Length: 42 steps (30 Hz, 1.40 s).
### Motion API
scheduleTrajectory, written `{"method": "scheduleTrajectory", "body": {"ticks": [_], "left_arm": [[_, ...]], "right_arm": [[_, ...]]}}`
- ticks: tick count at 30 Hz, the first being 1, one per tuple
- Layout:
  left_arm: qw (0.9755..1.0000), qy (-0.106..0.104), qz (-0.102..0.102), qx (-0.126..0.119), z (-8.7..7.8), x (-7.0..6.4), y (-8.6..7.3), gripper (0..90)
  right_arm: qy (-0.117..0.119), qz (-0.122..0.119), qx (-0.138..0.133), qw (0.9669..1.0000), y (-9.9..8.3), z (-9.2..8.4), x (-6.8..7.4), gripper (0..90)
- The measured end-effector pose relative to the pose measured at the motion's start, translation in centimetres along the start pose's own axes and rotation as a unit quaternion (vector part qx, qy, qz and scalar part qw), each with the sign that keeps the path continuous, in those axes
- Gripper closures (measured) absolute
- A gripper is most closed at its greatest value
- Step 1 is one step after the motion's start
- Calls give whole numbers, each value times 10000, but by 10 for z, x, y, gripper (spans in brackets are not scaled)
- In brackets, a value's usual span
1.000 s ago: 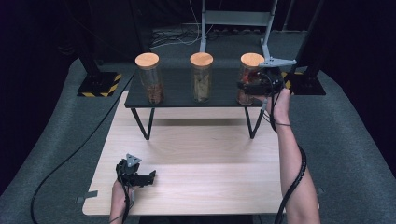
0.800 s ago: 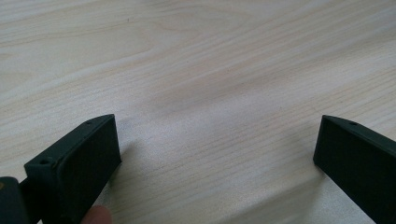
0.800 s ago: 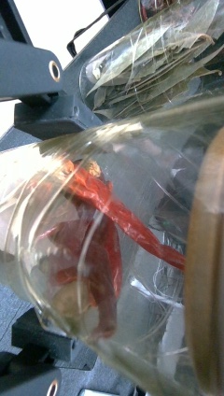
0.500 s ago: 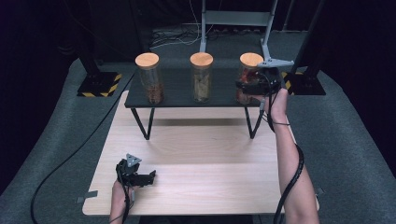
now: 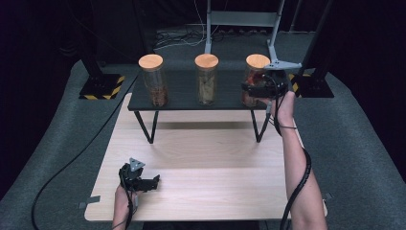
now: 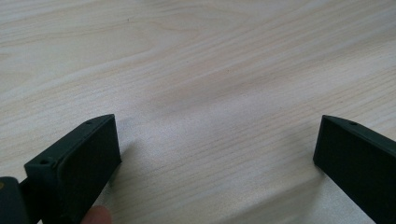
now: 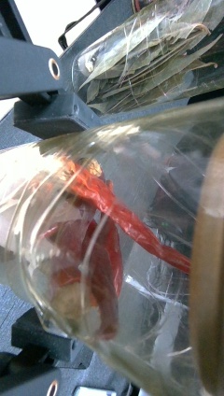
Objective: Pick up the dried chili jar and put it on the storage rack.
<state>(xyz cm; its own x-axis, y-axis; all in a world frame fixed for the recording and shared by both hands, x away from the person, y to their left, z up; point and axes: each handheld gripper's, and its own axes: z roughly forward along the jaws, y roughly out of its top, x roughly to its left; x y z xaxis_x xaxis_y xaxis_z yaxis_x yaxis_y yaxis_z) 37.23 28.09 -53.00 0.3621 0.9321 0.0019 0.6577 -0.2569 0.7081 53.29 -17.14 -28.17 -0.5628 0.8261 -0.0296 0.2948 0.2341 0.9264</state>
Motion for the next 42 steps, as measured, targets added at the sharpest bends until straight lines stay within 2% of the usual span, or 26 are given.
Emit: {"method": "scheduleTrajectory", "body": {"ticks": [19,22,25,27,28,34,42], "left_arm": [[10000,0,-3,-1,0,0,0,0],[10000,1,-2,-2,0,0,0,0],[10000,1,-2,0,0,0,0,0],[10000,1,-2,-1,0,0,0,0],[10000,2,1,0,0,0,0,0],[10000,0,-1,0,0,0,0,0],[10000,2,0,-1,0,0,0,0]], "right_arm": [[10,-68,100,9999,2,-1,0,230],[49,-47,99,9999,2,-1,0,196],[59,-80,271,9996,3,0,2,85],[21,-118,340,9993,3,-2,4,58],[73,-92,384,9992,3,-2,4,48],[12,-261,708,9971,0,-10,8,0],[-23,-624,981,9932,-13,-30,17,0]]}}
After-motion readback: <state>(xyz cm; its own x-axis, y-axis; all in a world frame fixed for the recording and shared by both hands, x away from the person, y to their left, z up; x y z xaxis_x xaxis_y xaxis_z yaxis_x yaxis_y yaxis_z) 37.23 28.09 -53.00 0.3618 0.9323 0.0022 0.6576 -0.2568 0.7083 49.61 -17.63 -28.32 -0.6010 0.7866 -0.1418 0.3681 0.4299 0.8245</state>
